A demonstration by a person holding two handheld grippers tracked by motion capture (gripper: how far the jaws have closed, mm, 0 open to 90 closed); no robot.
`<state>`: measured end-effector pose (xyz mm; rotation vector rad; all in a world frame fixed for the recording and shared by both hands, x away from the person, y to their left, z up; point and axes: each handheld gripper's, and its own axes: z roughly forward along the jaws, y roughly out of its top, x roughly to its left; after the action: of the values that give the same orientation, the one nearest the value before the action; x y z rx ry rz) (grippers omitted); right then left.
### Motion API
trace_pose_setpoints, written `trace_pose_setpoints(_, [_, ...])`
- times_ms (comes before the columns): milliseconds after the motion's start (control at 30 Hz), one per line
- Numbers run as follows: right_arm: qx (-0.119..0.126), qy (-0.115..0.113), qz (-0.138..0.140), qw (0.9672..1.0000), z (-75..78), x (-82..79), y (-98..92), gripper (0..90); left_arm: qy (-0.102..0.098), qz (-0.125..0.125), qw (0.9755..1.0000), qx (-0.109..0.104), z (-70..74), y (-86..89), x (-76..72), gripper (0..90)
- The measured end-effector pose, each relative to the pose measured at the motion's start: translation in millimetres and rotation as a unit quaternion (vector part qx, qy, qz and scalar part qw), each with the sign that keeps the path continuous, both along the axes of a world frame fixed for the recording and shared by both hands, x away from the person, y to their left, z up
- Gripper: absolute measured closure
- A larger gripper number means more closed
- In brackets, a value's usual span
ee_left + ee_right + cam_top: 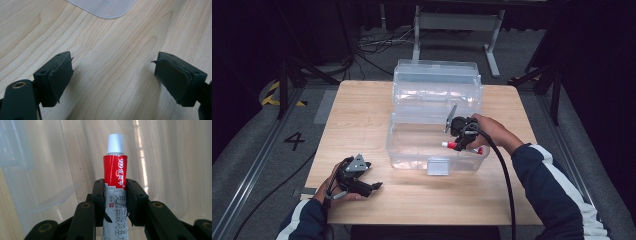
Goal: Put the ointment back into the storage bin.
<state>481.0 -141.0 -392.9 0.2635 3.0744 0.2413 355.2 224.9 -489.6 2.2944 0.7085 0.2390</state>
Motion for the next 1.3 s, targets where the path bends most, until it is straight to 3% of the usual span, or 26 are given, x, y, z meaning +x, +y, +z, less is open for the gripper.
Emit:
trace_pose_setpoints(333, [-0.007,0.000,0.010,0.9999,-4.1,-6.1,4.9,70.7,0.000,0.002,1.0000,-0.001,-0.1,-0.4,-0.2,15.3])
trace_pose_setpoints(433, [0.000,0.010,0.021,0.9997,-5.0,-5.7,6.6,70.7,0.000,0.003,1.0000,-0.001,-0.1,-0.5,-0.4,15.3])
trace_pose_setpoints(667, [0.003,0.014,0.019,0.9997,-8.4,-3.2,3.9,70.7,0.000,0.003,1.0000,-0.001,-0.1,-0.5,-0.4,15.3])
trace_pose_setpoints(1100, [-0.014,0.013,0.013,0.9997,-15.8,-4.6,3.9,70.6,0.000,0.002,1.0000,-0.001,-0.1,-0.4,-0.1,15.2])
trace_pose_setpoints(1300, [-0.006,0.015,0.009,0.9998,-18.1,-2.4,1.8,70.2,0.000,0.002,1.0000,-0.001,-0.1,-0.5,-0.1,15.2])
